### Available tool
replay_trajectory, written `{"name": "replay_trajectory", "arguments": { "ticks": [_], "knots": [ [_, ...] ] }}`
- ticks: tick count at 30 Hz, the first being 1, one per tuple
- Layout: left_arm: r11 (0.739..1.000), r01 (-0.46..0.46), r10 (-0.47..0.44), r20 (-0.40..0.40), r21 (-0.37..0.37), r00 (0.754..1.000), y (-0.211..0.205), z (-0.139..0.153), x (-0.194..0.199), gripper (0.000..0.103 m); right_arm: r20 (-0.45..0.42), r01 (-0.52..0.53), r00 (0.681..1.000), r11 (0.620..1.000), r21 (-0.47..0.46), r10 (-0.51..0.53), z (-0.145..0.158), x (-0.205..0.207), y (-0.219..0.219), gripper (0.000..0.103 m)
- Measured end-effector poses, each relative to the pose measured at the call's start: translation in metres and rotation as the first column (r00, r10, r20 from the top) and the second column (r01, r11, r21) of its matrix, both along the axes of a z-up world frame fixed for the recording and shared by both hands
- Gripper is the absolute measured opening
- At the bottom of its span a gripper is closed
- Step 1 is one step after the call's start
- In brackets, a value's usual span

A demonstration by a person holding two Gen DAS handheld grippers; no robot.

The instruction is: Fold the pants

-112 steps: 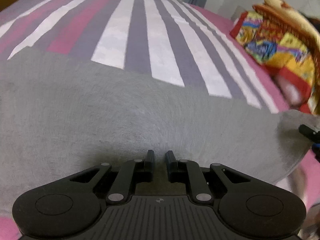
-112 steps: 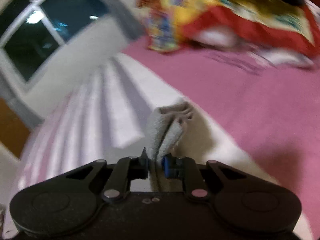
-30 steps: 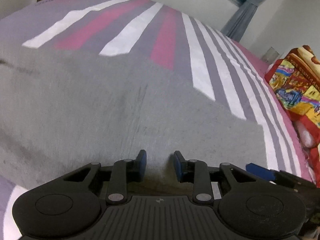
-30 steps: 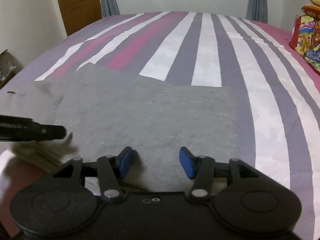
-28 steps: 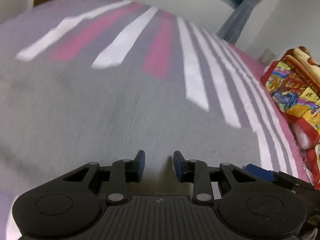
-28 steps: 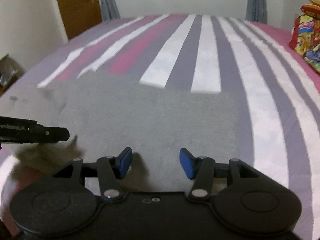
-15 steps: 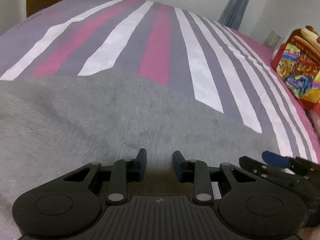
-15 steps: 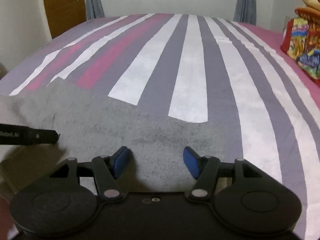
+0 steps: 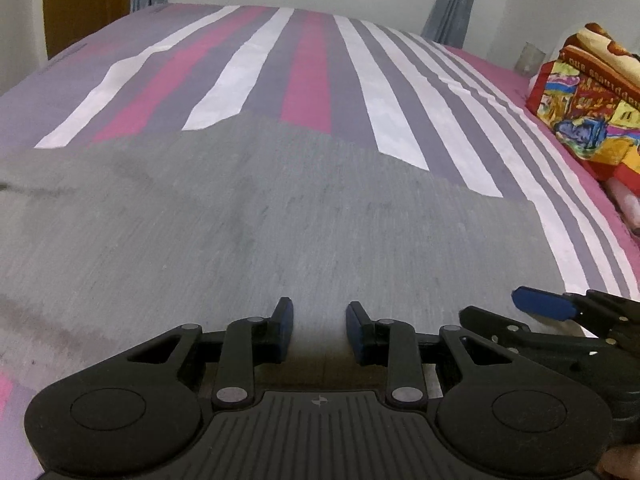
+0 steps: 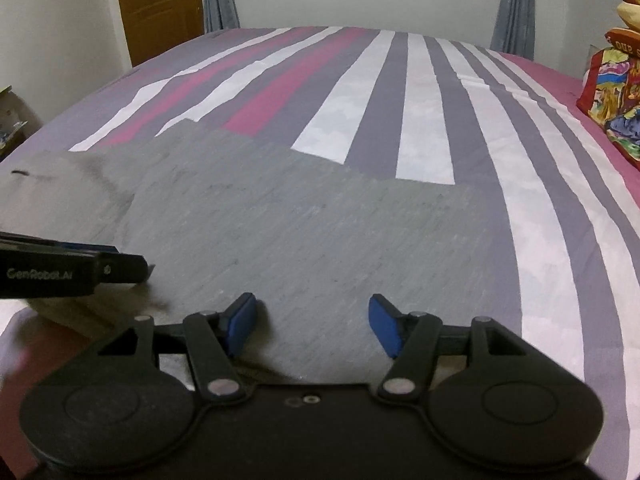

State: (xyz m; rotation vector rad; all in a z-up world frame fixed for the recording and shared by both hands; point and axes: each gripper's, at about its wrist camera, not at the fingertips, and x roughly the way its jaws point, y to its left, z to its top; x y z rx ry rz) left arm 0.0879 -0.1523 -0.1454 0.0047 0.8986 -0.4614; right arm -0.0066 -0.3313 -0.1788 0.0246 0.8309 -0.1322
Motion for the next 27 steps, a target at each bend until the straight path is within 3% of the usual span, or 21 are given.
{"name": "replay_trajectory", "arguments": {
  "ticks": [8,14,16,19,23,27],
  "knots": [
    [0.999,-0.043,0.044,0.047,-0.022,0.998,0.023,0.016,-0.017,0.03,0.031,-0.015,0.999,0.999,0.03,0.014,0.013,0.0,0.019,0.06],
    [0.986,-0.15,0.15,0.008,-0.071,0.989,0.075,0.019,-0.016,0.032,0.034,-0.057,0.998,0.997,0.043,0.055,0.011,0.014,0.046,0.06],
    [0.977,-0.193,0.193,-0.008,-0.094,0.981,0.094,0.017,-0.016,0.035,0.032,-0.065,0.997,0.997,0.039,0.064,0.009,0.016,0.054,0.06],
    [0.963,-0.249,0.251,-0.001,-0.103,0.968,0.124,0.016,-0.018,0.057,-0.007,-0.086,0.996,0.996,0.024,0.086,-0.001,0.019,0.064,0.061],
    [0.927,-0.348,0.348,-0.027,-0.14,0.937,0.171,0.012,-0.017,0.069,0.0,-0.075,0.997,0.997,0.033,0.075,0.001,0.017,0.063,0.062],
    [0.865,-0.465,0.451,-0.112,-0.188,0.885,0.221,-0.004,-0.008,0.071,0.001,-0.072,0.997,0.997,0.031,0.072,0.0,0.015,0.067,0.063]
  ]
}}
